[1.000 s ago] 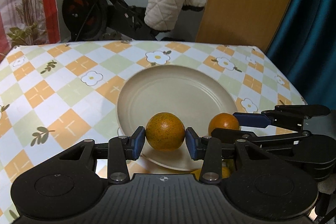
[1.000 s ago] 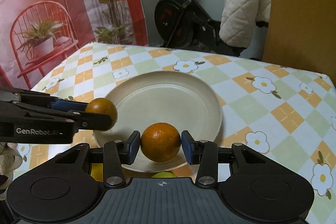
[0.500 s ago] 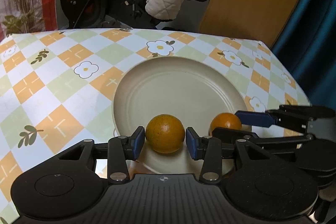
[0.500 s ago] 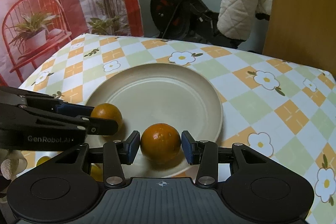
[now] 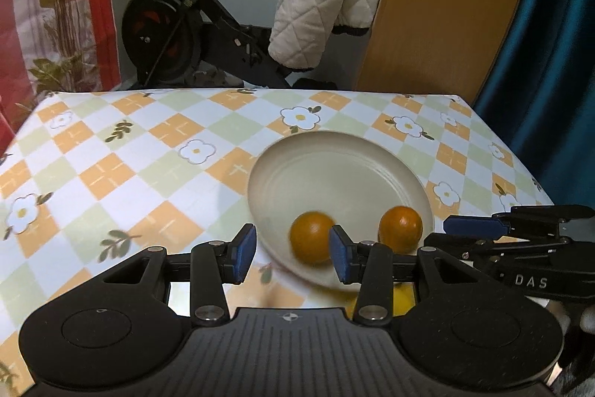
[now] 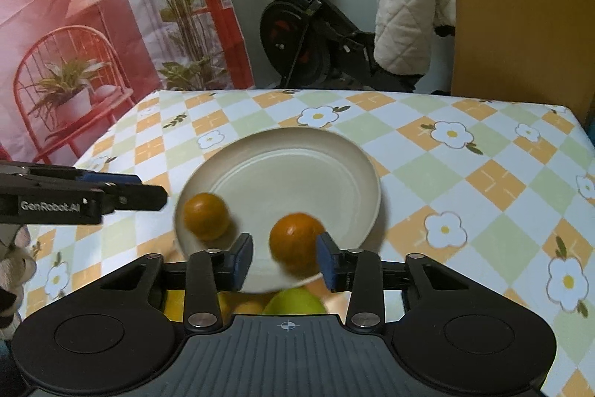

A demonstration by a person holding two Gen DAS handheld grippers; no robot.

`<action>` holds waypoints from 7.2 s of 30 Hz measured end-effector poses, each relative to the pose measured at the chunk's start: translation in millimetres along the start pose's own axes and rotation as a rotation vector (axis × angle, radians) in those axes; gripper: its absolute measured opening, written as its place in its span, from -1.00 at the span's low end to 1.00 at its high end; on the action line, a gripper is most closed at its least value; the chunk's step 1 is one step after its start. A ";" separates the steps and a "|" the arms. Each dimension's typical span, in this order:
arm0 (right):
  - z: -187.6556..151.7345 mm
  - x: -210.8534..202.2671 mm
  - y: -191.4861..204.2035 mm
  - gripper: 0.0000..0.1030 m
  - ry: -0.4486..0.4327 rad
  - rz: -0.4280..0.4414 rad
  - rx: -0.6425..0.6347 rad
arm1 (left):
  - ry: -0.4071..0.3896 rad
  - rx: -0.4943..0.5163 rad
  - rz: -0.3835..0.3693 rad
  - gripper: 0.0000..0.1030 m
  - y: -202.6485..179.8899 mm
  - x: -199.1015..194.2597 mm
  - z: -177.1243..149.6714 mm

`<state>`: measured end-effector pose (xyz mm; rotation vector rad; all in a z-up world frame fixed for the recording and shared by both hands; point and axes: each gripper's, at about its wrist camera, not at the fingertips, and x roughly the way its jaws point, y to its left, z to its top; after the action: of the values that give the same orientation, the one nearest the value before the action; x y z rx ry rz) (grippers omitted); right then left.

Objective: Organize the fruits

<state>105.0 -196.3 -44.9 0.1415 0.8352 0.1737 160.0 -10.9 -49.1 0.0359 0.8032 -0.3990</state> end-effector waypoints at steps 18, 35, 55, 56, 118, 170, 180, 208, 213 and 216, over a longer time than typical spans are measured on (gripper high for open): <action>-42.1 -41.5 10.1 -0.48 -0.032 0.001 0.047 | 0.007 -0.066 0.009 -0.30 9.1 -45.9 -60.1; -45.7 -12.9 26.6 -0.87 0.047 0.026 -0.024 | 0.025 -0.069 -0.028 -0.45 3.3 -41.3 -77.1; -43.2 5.2 14.1 -0.72 0.058 0.011 0.021 | 0.034 -0.069 -0.031 -0.45 1.8 -36.0 -80.9; -42.5 6.0 14.9 -0.68 0.057 0.012 0.020 | 0.033 -0.070 -0.032 -0.45 2.2 -36.0 -80.8; -36.8 18.7 30.6 -0.52 0.085 -0.038 -0.024 | 0.033 -0.043 -0.065 -0.45 -5.1 -37.3 -86.4; -48.5 17.1 29.2 -0.53 0.100 -0.037 -0.008 | 0.060 0.011 -0.021 -0.43 -11.7 -30.7 -92.5; -50.8 13.7 27.2 -0.52 0.097 -0.036 0.007 | 0.105 0.111 0.024 -0.35 -20.0 -20.1 -94.3; -47.6 -4.3 28.5 -0.54 0.039 -0.018 0.003 | -0.020 0.068 -0.004 -0.47 -14.0 -45.4 -75.7; -39.5 -12.0 27.3 -0.54 0.000 -0.017 0.000 | -0.032 0.061 -0.011 -0.47 -11.9 -45.5 -67.8; -32.9 -14.6 26.9 -0.54 -0.024 -0.014 -0.007 | -0.044 0.069 -0.017 -0.47 -11.8 -44.4 -61.3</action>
<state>68.2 -171.2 -50.9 0.1305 0.8111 0.1615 85.6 4.1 -59.1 0.0846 0.7465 -0.4420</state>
